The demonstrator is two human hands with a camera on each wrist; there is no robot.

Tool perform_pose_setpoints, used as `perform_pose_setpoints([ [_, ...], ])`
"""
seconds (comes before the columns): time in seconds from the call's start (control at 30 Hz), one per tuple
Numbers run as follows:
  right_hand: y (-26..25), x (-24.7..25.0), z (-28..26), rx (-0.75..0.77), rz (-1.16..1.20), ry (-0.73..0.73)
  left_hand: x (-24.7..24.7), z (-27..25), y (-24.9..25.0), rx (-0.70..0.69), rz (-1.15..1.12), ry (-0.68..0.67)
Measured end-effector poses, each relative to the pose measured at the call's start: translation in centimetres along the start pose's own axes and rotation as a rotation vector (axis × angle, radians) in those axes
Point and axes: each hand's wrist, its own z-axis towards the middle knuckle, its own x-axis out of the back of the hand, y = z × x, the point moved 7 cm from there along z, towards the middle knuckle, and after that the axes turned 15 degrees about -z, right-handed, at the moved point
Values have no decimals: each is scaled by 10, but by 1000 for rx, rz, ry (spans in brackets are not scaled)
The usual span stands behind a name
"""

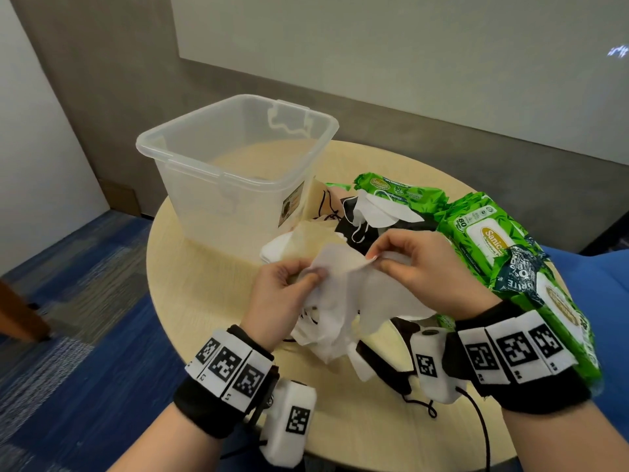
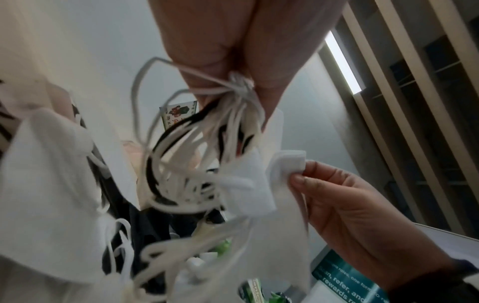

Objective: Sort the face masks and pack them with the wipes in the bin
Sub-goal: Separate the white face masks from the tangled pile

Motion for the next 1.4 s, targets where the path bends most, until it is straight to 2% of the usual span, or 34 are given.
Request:
perform_pose_setpoints([
  [0.07,2,10,-2,-36,43,66,8,2,2,-28,-67,80],
  [0.13,-3,17,-5,-33,143,17,12,3,3,-47,-129,133],
  [0.27,-34,8,-16,66,506,-407,10,3,6,-85,-164,149],
  [0.33,-44,2,-19,67,634,-496,8,2,6,-111,-153,144],
  [0.37,-45,1,-16,49,675,-457,6,2,7,-121,-158,137],
  [0.43,-39,1,-6,-28,703,-275,2,0,6,-113,-199,107],
  [0.53,-21,0,6,-141,610,-10,-6,-5,4,-64,-282,45],
  [0.67,-14,-4,10,-141,378,136,-9,-8,4,-80,-261,-11],
  [0.87,-13,-6,9,-146,338,147,-11,-6,-1,-72,-235,-63],
  [1.23,-16,-9,5,-99,207,222,-12,-9,6,-115,-108,-48],
  [1.4,-13,-17,3,-118,188,67,-9,-7,3,-121,-77,-27],
])
